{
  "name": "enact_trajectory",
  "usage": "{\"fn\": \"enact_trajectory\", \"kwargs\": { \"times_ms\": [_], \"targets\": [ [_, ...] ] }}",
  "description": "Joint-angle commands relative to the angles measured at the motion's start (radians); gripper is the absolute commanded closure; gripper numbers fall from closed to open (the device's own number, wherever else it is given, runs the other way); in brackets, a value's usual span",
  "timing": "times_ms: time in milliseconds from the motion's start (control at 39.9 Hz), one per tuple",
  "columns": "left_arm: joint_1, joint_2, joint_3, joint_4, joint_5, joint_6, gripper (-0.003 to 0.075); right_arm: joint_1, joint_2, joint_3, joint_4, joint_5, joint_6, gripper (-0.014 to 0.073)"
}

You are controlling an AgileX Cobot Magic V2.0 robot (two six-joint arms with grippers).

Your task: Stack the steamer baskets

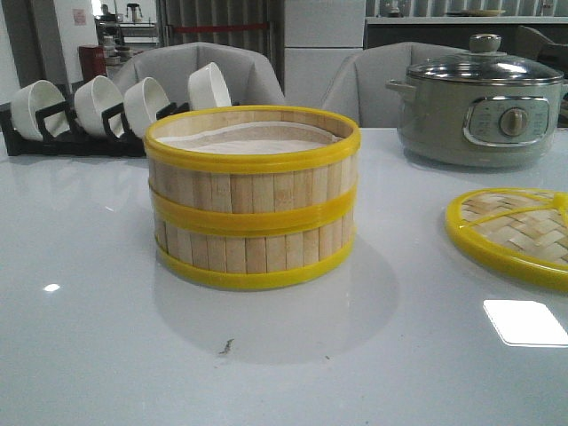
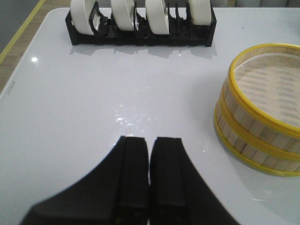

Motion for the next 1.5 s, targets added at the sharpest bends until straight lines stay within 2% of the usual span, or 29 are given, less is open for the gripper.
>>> {"fn": "enact_trajectory", "kwargs": {
  "times_ms": [0,577,803,1103,1480],
  "targets": [
    [-0.01,-0.003,-0.029,0.012,-0.079,-0.01,0.0632,0.002,-0.005,-0.034,-0.008,-0.083,-0.008,0.0118],
    [-0.01,-0.003,-0.029,0.012,-0.081,-0.01,0.0632,0.002,-0.005,-0.034,-0.008,-0.086,-0.008,0.0119],
    [-0.01,-0.003,-0.029,0.012,-0.081,-0.01,0.0632,0.002,-0.005,-0.034,-0.008,-0.087,-0.008,0.019],
    [-0.01,-0.003,-0.029,0.012,-0.081,-0.01,0.0632,0.002,-0.005,-0.034,-0.008,-0.105,-0.008,0.0202],
    [-0.01,-0.003,-0.029,0.012,-0.081,-0.01,0.0632,0.001,0.091,-0.034,-0.008,-0.11,-0.007,0.0202]
  ]
}}
